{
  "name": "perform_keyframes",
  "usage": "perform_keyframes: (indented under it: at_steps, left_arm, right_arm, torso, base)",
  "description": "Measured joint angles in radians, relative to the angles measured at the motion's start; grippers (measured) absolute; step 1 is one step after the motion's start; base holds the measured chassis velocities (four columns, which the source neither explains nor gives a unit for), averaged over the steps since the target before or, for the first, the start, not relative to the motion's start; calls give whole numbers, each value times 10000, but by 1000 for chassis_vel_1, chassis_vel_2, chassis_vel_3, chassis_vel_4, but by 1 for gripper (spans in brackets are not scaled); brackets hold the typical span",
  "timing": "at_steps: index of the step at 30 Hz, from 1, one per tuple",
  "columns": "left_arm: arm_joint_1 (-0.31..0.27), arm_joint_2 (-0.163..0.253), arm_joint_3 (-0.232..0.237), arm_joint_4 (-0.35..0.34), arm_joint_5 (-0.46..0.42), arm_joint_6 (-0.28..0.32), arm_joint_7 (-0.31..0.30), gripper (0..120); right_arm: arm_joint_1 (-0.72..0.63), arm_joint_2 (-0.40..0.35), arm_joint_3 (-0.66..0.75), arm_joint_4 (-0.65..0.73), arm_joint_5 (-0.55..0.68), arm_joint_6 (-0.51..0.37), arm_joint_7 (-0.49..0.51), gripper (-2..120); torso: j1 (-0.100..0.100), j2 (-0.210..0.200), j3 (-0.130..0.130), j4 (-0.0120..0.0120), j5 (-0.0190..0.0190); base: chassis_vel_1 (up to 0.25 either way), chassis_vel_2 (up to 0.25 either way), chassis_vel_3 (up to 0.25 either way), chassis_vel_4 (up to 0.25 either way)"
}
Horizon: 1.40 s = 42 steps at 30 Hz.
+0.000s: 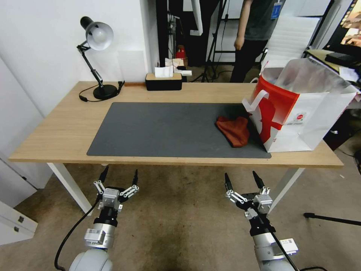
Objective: Sweep shrimp from table into container with towel, then put container into takeout bag.
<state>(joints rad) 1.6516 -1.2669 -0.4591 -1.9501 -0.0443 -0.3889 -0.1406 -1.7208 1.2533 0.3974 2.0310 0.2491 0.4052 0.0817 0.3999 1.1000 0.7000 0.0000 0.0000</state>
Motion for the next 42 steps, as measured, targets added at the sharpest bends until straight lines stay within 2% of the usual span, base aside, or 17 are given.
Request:
perform_keyframes:
  at_steps: [27, 42]
  left_arm:
    - [60, -465, 29, 315, -16, -502, 400, 100]
    - [43, -474, 41, 342, -33, -544, 430, 100]
  right_arm:
    - [95, -187, 127, 170, 342, -173, -241, 100]
    - [110, -190, 119, 133, 329, -121, -198, 100]
  torso:
    - [1, 0, 0, 0, 0]
    - [1, 0, 0, 0, 0]
  base:
    - [0, 0, 0, 0]
    - [0, 0, 0, 0]
